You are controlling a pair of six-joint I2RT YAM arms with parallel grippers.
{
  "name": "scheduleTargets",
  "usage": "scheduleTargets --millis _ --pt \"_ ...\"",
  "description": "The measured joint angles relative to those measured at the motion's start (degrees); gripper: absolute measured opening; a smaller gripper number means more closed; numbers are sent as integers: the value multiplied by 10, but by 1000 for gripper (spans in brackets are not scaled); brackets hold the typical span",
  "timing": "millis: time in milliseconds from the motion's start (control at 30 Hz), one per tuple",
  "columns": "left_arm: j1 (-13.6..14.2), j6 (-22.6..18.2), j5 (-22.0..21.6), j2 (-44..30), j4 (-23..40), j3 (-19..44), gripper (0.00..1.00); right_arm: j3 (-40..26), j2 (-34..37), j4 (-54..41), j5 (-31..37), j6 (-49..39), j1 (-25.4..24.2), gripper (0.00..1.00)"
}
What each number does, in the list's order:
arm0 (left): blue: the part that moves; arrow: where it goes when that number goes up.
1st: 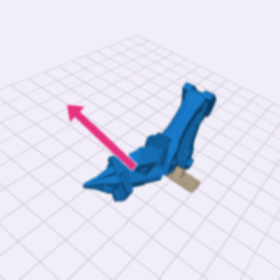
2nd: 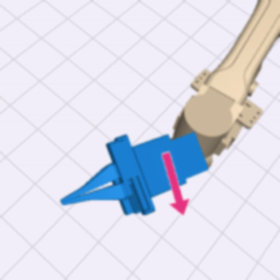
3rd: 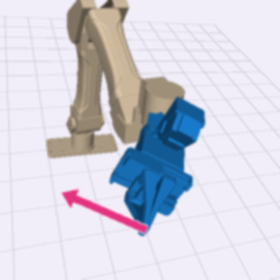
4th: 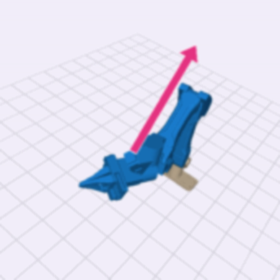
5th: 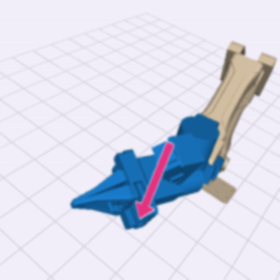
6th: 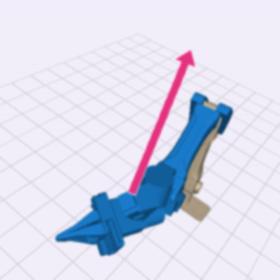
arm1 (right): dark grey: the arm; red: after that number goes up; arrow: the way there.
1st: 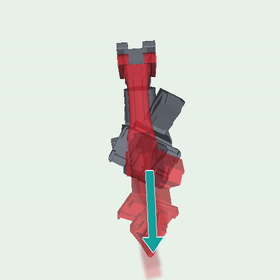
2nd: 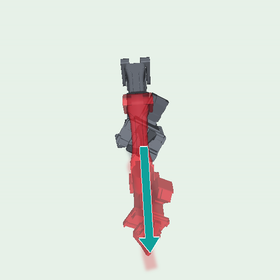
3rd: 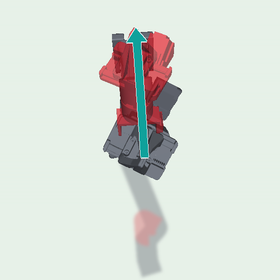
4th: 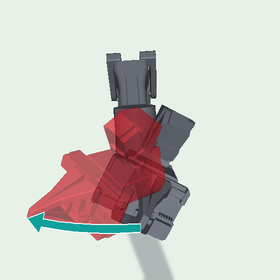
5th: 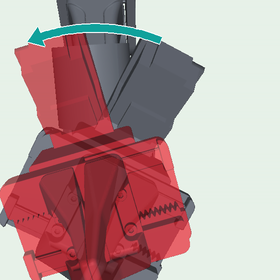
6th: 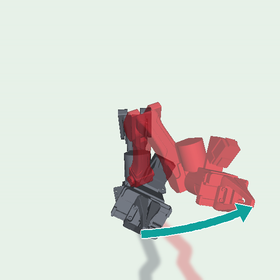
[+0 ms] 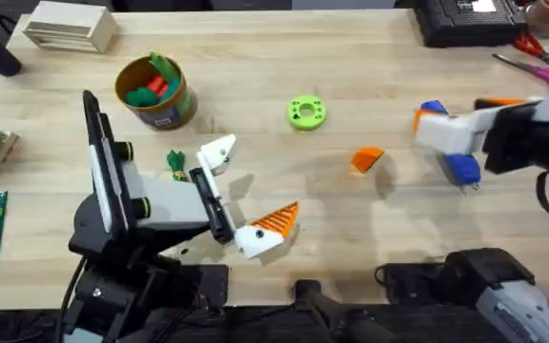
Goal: Pick up the gripper from the table and insert it into the empty holder that is missing its gripper. Then pick up a screw, insert it into the mounting hole, and use the screwdriver to tighten it. Finally, clean up the table by picking up the vegetable and placing it into the bucket.
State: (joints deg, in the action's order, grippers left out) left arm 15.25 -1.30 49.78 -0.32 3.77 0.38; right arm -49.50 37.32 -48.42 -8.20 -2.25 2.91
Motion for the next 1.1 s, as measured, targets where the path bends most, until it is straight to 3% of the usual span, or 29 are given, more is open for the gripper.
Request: scheduleTargets --millis 67,200,700,833,1100 --pt "0 0 2 0 1 0 987 -34 65 -79 -8 -54 47 989" --pt "0 0 2 0 1 0 987 -36 127 -95 -4 -92 86 989" --pt "0 0 2 0 1 0 988 -36 322 -64 0 -116 93 988" --pt "0 0 2 0 1 0 987 -36 351 -58 1 -149 122 861" --pt "0 0 2 0 1 0 987 -36 360 -27 28 -165 144 707"
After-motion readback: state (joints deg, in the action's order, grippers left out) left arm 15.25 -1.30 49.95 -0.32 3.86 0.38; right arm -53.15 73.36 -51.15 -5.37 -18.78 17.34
